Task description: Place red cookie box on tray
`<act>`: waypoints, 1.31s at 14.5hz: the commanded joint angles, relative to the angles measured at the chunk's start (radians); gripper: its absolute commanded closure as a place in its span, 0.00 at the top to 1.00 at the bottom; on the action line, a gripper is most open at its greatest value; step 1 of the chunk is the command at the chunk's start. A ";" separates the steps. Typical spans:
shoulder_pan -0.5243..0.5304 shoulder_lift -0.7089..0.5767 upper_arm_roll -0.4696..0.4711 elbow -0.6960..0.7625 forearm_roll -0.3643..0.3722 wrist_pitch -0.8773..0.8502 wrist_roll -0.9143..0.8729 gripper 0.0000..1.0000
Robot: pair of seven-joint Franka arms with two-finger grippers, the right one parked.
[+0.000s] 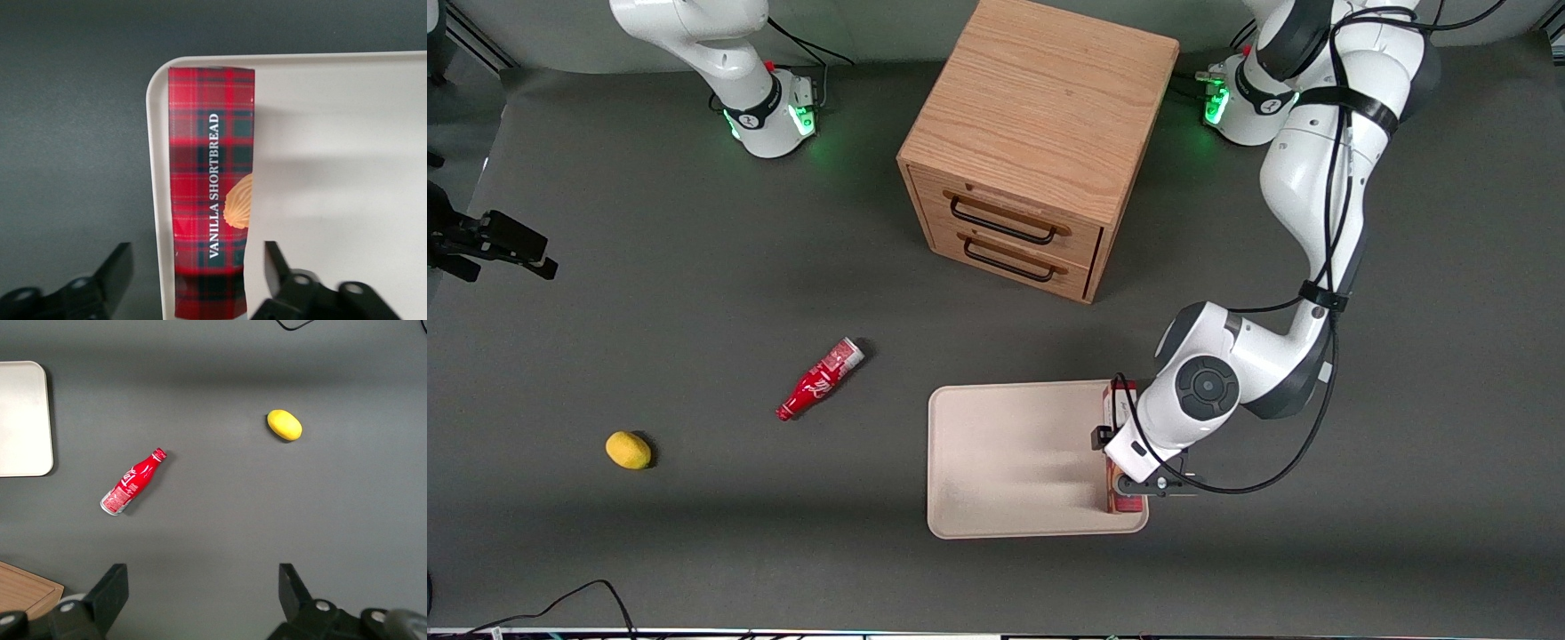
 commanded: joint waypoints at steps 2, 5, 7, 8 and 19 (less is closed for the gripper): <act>0.012 -0.067 0.000 0.009 0.009 -0.119 -0.007 1.00; 0.044 -0.154 -0.003 0.016 0.004 -0.225 0.000 1.00; 0.080 -0.236 -0.006 0.009 -0.014 -0.294 0.042 1.00; 0.098 -0.289 0.000 0.006 -0.066 -0.325 0.093 1.00; 0.103 -0.853 0.446 -0.142 -0.304 -0.925 0.596 1.00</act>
